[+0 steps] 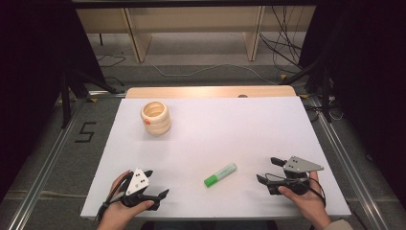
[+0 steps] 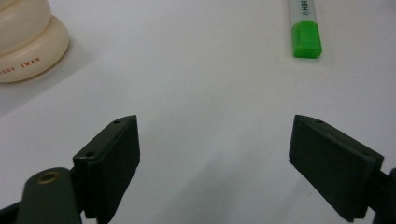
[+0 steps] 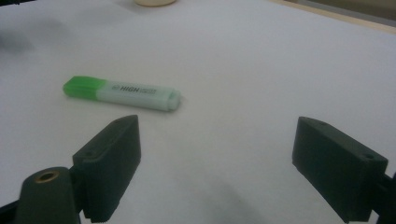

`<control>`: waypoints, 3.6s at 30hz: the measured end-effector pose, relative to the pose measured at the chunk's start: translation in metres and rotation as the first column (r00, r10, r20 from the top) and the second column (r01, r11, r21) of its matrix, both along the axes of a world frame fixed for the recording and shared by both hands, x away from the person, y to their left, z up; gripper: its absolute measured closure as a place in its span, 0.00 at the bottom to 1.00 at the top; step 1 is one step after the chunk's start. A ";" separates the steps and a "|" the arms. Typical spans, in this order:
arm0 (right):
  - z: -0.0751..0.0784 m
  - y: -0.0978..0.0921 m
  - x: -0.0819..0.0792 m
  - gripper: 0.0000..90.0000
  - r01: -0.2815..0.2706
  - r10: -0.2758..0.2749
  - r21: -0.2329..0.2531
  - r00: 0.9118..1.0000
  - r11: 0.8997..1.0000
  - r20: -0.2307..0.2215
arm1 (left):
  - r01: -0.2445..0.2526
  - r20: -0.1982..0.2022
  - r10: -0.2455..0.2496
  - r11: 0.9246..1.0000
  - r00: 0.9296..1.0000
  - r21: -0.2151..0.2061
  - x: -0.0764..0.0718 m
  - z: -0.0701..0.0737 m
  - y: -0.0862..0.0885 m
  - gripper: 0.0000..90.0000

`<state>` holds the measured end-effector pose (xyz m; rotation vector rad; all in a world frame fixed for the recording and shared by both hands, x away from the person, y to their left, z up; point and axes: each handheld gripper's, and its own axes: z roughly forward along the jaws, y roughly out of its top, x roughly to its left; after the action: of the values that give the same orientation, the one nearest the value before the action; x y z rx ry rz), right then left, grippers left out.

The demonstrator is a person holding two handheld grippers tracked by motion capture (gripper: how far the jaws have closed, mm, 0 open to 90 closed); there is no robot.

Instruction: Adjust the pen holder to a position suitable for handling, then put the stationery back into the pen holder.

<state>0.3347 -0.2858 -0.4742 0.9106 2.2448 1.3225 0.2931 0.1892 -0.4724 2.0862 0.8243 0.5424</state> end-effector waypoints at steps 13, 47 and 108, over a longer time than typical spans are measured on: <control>0.002 0.002 -0.003 0.18 0.000 0.000 -0.008 1.000 1.000 0.006 | -0.001 0.001 0.001 1.000 1.000 0.007 0.000 0.000 -0.001 0.18; 0.012 0.060 0.018 1.00 -0.157 0.126 -0.188 0.978 0.970 -0.168 | -0.007 -0.005 0.007 1.000 1.000 -0.009 0.021 -0.004 -0.018 0.19; -0.003 0.103 0.066 1.00 -0.125 0.024 -0.280 0.941 0.952 -0.338 | 0.015 -0.029 -0.015 1.000 0.999 0.020 0.023 -0.009 -0.019 0.19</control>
<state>0.4005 -0.1828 -0.4770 1.0017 2.6671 0.8696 0.3160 0.1703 -0.4816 2.1212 0.8221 0.5162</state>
